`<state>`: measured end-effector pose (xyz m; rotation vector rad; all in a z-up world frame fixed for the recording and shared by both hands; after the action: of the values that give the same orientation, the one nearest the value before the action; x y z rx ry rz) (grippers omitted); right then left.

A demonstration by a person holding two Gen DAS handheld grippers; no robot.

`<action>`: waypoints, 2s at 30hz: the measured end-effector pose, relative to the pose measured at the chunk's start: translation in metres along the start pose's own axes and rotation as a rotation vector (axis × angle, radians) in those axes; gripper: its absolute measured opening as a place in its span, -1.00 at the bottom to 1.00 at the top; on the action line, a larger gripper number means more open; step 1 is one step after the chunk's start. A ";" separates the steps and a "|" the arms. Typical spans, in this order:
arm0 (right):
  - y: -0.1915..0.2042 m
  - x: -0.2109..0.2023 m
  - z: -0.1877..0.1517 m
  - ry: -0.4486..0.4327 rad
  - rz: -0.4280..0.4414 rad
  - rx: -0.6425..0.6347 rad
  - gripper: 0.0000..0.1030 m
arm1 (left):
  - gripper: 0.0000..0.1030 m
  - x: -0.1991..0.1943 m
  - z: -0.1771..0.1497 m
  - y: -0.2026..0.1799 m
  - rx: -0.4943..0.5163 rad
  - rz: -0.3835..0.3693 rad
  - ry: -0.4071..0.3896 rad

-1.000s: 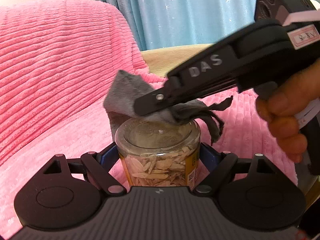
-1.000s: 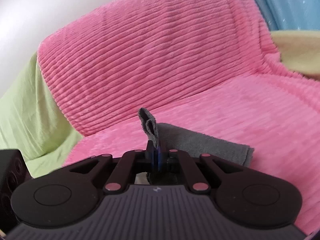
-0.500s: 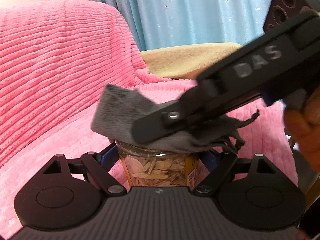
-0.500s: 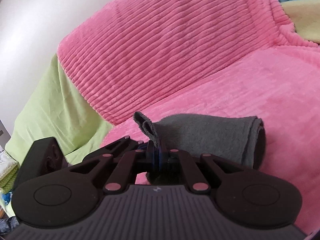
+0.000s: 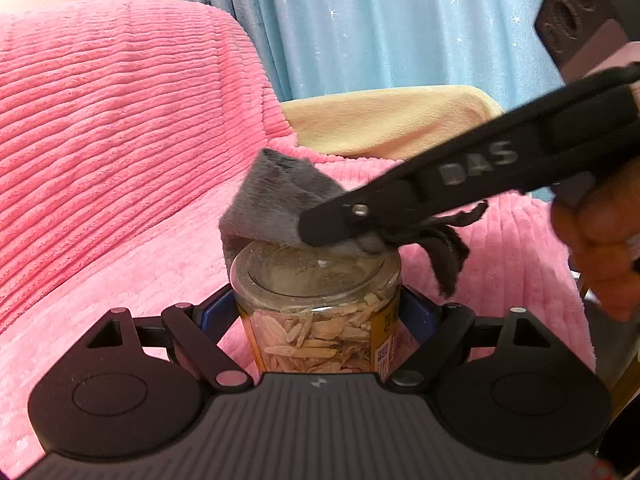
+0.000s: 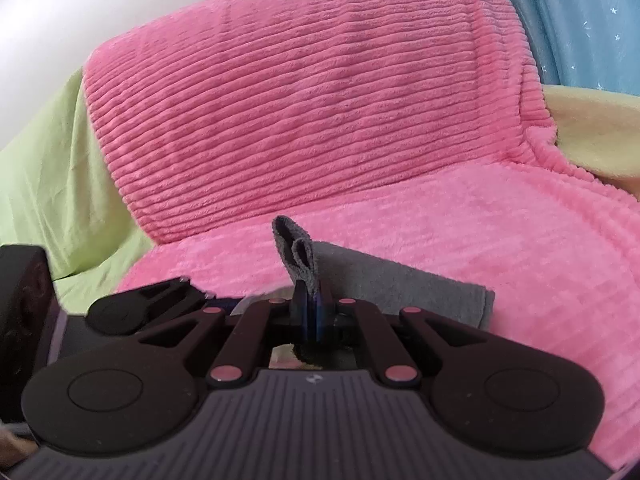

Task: Clean container
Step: 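Rub the cloth around the lid rim with the right gripper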

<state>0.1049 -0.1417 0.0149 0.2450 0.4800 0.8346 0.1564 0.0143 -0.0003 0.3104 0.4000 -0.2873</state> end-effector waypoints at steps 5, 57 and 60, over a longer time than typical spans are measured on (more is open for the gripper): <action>0.000 -0.004 -0.006 0.006 0.139 0.127 -0.95 | 0.64 0.002 0.002 -0.001 -0.007 0.003 0.002; 0.006 0.011 -0.007 -0.015 0.203 0.168 -0.95 | 0.64 -0.019 -0.007 -0.014 -0.001 -0.002 -0.001; 0.001 0.024 -0.002 -0.032 0.166 0.155 -0.96 | 0.64 -0.030 -0.010 -0.021 -0.002 -0.003 -0.002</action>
<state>0.1166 -0.1226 0.0059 0.4455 0.4993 0.9546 0.1192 0.0051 -0.0013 0.3078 0.3986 -0.2900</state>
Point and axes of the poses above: each gripper's, at about its wrist camera, not at the fingertips, and x roughly the way its jaws point, y to its left, z to its top, the point moved 4 cm from there along x, roughly the way its jaws point, and after that the axes turned 11 degrees about z, right-handed, at the moved point
